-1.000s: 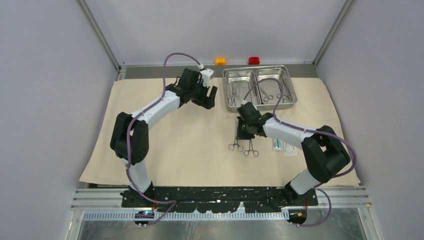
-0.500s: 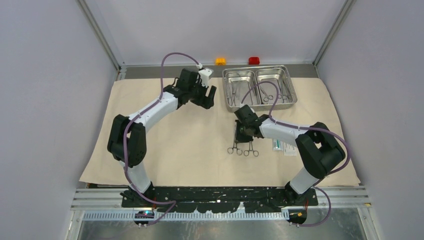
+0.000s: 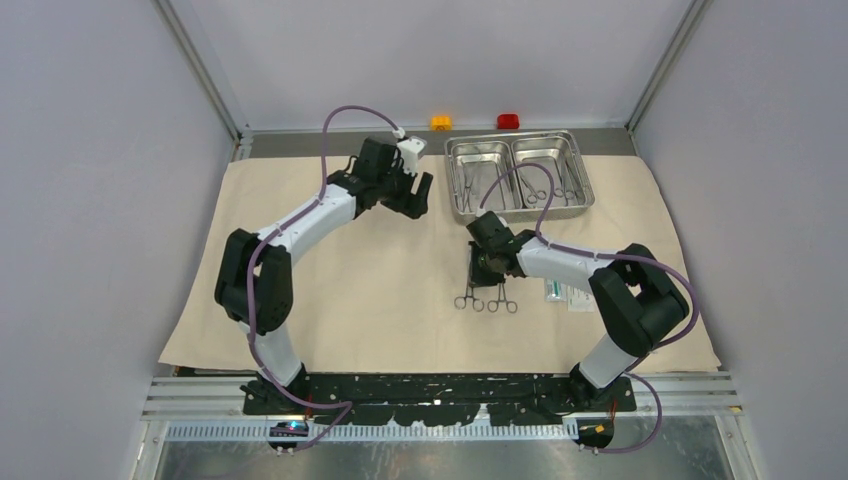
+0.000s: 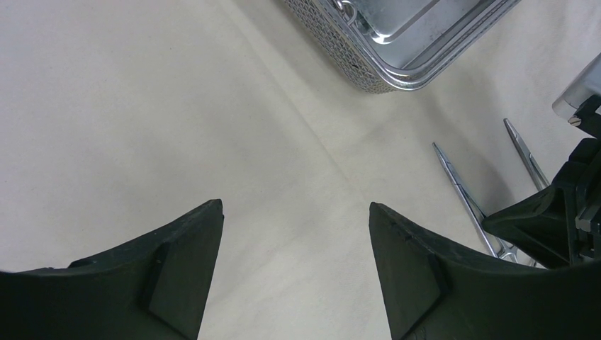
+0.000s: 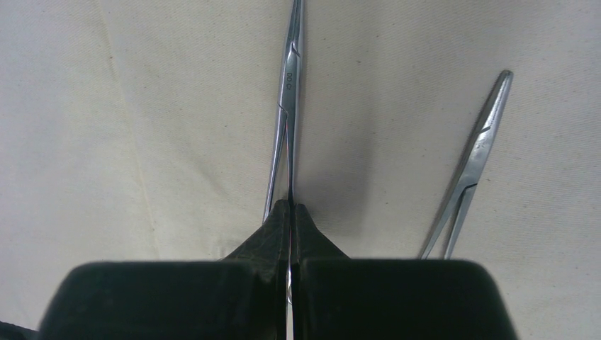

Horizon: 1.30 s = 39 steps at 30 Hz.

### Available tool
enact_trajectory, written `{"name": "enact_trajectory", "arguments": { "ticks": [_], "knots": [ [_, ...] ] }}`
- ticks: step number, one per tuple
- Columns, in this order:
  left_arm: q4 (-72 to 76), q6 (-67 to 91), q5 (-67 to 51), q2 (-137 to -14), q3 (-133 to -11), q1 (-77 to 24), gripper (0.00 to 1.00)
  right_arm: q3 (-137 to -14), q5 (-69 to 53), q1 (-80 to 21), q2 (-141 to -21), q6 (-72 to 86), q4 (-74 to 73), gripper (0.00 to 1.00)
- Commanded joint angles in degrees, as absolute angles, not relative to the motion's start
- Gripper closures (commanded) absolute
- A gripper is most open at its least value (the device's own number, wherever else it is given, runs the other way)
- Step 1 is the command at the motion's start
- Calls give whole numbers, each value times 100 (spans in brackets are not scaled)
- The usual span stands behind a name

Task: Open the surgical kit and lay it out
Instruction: Place the medical item in the surgical kit.

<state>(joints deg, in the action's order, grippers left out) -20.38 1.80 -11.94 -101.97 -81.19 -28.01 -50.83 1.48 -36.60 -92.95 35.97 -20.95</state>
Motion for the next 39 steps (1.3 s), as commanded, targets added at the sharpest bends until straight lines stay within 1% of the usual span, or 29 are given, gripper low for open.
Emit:
{"name": "enact_trajectory", "arguments": {
  "ticks": [1, 22, 23, 27, 29, 34, 39],
  "knots": [
    [-1822, 79, -1129, -9870, -8080, -2812, 22, -5046, 351, -3688, -9173, 3413, -1961, 100],
    [-1749, 26, -1057, -9776, -7932, -2821, 21, -4985, 342, -3626, -9015, 3251, -1921, 99],
    [-1749, 26, -1055, -9777, -7935, -2821, 21, -4977, 350, -3611, -8994, 3239, -1934, 96],
    [-1766, 26, -1035, -9779, -7947, -2821, 21, -4932, 321, -3526, -8903, 3211, -1904, 81],
    [-1761, 26, -1030, -9752, -7945, -2821, 21, -4932, 284, -3482, -8857, 3193, -1911, 75],
    [-1758, -131, -994, -9713, -7919, -2820, 21, -4943, 142, -3452, -8808, 3202, -1878, 66],
    [-1767, -161, -980, -9703, -7933, -2821, 21, -5116, 184, -3345, -8618, 3074, -1921, 62]
  ]
}}
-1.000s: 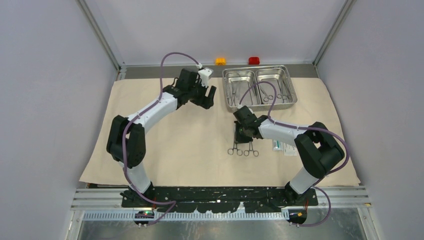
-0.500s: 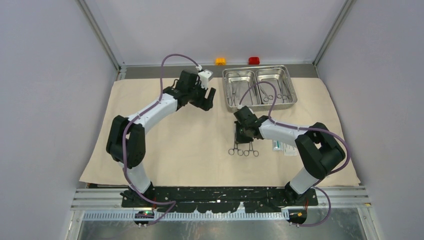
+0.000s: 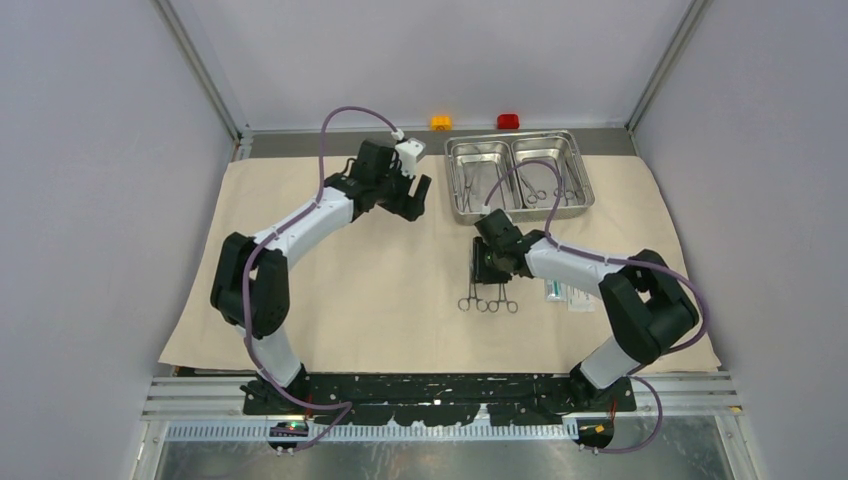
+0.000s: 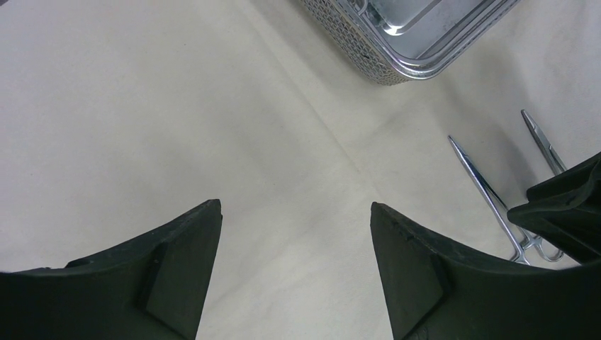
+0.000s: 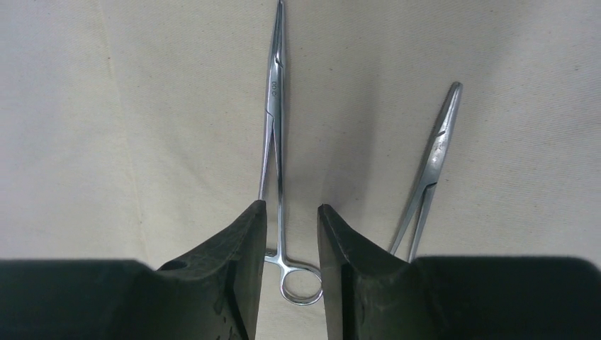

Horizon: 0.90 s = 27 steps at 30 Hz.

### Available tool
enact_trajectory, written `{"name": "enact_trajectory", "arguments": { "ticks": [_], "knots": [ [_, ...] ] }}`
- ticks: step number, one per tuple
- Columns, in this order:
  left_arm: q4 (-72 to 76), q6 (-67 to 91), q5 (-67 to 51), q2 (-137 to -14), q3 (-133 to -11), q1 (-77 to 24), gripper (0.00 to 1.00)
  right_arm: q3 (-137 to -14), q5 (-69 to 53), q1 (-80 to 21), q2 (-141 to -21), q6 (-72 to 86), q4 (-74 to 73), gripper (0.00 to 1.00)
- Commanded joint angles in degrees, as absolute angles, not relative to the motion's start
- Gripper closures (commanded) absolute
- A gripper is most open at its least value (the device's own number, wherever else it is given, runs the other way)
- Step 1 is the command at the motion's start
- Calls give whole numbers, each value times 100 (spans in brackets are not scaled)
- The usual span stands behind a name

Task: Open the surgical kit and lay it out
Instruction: Place the medical item in the surgical kit, then pick up the medical item from the container.

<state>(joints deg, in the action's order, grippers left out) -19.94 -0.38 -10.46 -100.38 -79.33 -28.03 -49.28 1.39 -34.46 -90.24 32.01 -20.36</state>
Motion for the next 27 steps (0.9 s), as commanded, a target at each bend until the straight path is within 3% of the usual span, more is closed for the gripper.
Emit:
{"name": "enact_trajectory", "arguments": {
  "ticks": [1, 8, 13, 17, 24, 27],
  "knots": [
    [-1761, -160, -990, -9703, -7935, -2821, 21, -5182, 211, -3294, -8549, 3039, -1929, 61],
    [-1783, -141, -993, -9697, -8032, -2821, 19, -5368, -135, -2476, -7864, 2942, -1785, 54],
    [-2031, -79, -973, -9742, -8282, -2821, 11, -5758, -179, -1849, -7361, 2551, -1855, 48],
    [-2414, -27, -828, -9838, -8640, -2813, 1, -6233, 373, -1595, -7277, 2009, -2061, 43],
    [-2964, -251, -395, -9898, -8989, -2812, 0, -7156, 1472, -1470, -7891, 1004, -2647, 41],
    [-3090, -372, -458, -9916, -8978, -2812, 0, -7560, 1494, -1384, -8335, 723, -2841, 23]
  ]
}}
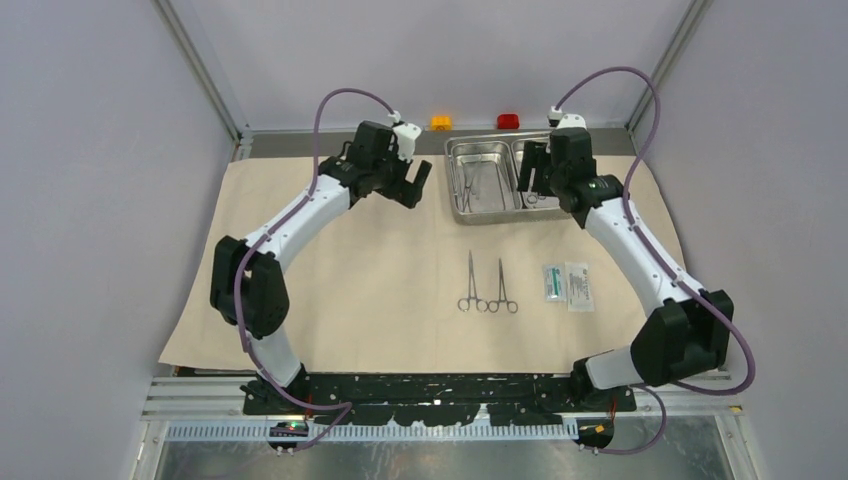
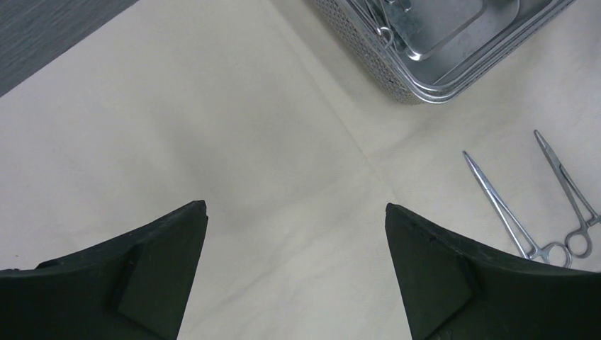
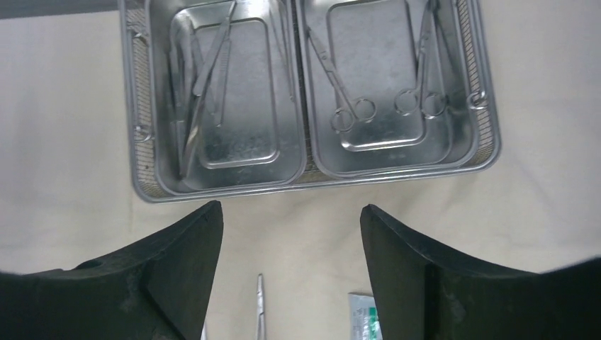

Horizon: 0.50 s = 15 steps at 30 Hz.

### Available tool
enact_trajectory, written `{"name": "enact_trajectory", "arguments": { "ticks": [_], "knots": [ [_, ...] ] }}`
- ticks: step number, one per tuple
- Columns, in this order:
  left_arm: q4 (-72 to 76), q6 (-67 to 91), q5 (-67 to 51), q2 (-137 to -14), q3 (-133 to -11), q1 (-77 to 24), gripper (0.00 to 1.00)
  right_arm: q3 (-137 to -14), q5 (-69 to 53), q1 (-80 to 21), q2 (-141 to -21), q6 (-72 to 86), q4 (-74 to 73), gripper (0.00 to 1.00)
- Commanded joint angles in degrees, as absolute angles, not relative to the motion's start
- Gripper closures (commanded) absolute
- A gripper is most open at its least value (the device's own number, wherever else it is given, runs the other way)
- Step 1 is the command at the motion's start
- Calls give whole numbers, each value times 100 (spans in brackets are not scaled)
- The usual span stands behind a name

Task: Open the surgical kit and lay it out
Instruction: Pick up the medical item from the container.

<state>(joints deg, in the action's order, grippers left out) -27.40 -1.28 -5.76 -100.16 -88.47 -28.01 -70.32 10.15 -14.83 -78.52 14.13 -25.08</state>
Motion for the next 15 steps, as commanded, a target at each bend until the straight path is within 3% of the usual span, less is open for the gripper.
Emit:
{"name": "enact_trajectory", "arguments": {
  "ticks": [1, 15],
  "knots": [
    [-3147, -416, -490, -9933, -8974, -2808, 0, -7677, 1494, -1351, -8484, 658, -2849, 19],
    [-3890, -1111, -978, -9954, -8938, -2804, 1, -10545, 689, -293, -11277, 82, -3448, 18]
  ]
}}
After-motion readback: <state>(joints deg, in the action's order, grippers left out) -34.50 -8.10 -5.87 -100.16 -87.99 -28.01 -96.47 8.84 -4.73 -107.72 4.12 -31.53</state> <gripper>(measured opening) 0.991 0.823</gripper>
